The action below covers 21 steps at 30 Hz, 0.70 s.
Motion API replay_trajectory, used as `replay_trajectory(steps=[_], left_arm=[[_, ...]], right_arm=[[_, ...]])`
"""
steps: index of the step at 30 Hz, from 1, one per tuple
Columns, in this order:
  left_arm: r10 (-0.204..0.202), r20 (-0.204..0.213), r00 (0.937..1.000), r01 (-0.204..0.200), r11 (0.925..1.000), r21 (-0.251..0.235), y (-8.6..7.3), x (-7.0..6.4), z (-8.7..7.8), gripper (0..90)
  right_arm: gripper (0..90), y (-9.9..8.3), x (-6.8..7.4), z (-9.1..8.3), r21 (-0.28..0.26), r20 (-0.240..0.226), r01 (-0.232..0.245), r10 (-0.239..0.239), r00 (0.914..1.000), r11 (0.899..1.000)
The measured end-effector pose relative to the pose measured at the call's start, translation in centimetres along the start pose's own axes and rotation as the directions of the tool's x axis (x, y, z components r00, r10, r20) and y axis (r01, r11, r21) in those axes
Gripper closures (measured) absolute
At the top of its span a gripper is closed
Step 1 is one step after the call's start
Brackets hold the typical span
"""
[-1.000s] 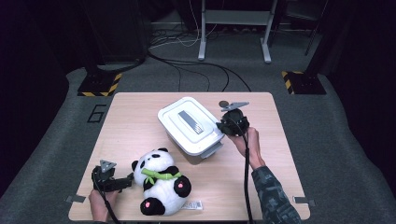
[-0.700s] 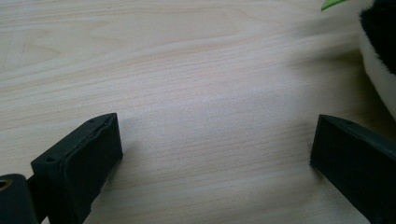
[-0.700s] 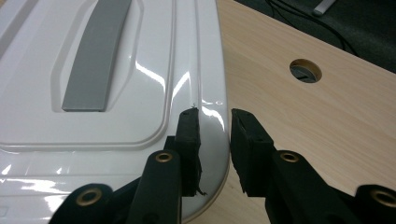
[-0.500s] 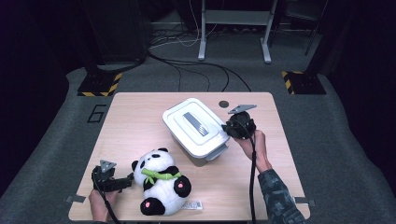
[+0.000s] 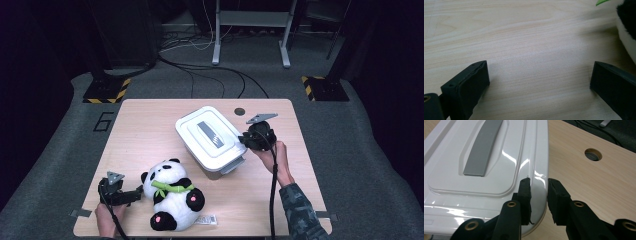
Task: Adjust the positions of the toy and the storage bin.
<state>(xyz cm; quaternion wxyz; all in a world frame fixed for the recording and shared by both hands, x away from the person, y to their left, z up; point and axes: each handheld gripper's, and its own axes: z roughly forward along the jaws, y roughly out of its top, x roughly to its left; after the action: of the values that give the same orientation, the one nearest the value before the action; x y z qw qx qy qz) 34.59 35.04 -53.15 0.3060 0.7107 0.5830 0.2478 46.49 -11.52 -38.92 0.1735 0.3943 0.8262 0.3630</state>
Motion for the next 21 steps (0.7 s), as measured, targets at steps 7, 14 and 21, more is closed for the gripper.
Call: replay_trajectory(steps=[7, 14, 21], left_arm=[[0.0, 0.0, 1.0, 0.0, 1.0, 0.0, 0.0, 0.0, 0.0, 2.0], [0.0, 0.0, 1.0, 0.0, 1.0, 0.0, 0.0, 0.0, 0.0, 2.1], [0.0, 0.0, 1.0, 0.0, 1.0, 0.0, 0.0, 0.0, 0.0, 2.0]], right_arm=[[72.5, -0.17, 0.16, -0.38, 0.014, 0.001, -0.01, 0.01, 1.0, 1.0], [72.5, -0.38, 0.28, -0.62, 0.013, 0.01, -0.008, 0.008, 0.9999, 1.0], [72.4, -0.44, 0.48, -0.71, 0.013, 0.023, -0.007, 0.006, 0.9997, 1.0]])
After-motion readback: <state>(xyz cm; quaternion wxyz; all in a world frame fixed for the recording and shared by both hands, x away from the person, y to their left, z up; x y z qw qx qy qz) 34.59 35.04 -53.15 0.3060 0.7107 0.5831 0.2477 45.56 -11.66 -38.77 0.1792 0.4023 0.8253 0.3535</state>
